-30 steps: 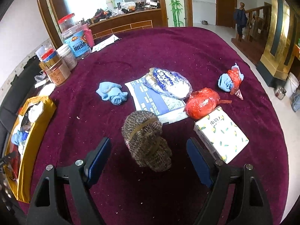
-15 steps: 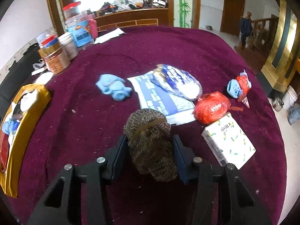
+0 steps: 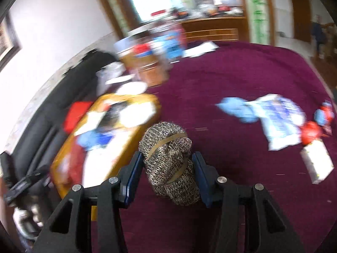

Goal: Organize soft objects
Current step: 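Place the brown knitted bundle on the tray with the right tool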

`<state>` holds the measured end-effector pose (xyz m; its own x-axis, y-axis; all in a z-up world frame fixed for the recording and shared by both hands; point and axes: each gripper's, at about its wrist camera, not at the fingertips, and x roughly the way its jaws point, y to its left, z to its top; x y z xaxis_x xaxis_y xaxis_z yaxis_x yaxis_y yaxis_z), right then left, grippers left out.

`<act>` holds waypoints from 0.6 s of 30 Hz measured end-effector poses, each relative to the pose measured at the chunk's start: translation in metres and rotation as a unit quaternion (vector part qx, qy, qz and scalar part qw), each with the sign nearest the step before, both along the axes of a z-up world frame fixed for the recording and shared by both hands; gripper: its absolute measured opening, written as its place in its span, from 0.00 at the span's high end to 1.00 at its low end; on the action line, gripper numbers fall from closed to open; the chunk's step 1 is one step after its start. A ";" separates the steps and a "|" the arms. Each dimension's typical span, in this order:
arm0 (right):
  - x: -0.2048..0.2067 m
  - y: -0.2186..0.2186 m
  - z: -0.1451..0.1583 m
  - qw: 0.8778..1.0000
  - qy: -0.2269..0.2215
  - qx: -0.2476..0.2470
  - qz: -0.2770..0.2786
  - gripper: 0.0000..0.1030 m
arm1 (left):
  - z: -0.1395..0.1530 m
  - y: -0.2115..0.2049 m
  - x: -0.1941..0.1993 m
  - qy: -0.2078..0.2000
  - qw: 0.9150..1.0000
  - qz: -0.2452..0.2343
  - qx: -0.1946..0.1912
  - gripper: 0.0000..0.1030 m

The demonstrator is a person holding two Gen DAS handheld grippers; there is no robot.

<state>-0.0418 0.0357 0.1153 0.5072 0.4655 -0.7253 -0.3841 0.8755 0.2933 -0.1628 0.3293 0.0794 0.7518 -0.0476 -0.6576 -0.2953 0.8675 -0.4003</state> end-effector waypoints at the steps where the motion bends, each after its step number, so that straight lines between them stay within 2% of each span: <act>1: -0.004 0.023 0.001 1.000 0.006 0.001 0.026 0.54 | 0.001 0.003 -0.002 -0.003 1.000 0.005 -0.001 0.22; 6: -0.017 0.106 -0.007 0.993 0.030 -0.015 0.110 0.54 | 0.002 0.018 -0.016 -0.015 1.000 0.027 -0.001 0.21; 11: -0.025 0.179 -0.035 0.981 0.071 -0.048 0.172 0.54 | -0.004 0.034 -0.026 -0.015 0.999 0.036 -0.011 0.19; 15: -0.025 0.210 -0.062 0.976 0.090 -0.093 0.176 0.54 | -0.010 0.042 -0.031 -0.013 0.999 0.036 -0.017 0.19; 18: -0.018 0.216 -0.070 0.977 0.091 -0.100 0.162 0.53 | -0.014 0.044 -0.032 -0.011 0.999 0.036 -0.010 0.19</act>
<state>-0.0601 0.2516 0.0455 0.2104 0.4199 -0.8828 -0.6081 0.7633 0.2181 -0.1943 0.3738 0.0658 0.7686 -0.0058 -0.6397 -0.3475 0.8357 -0.4252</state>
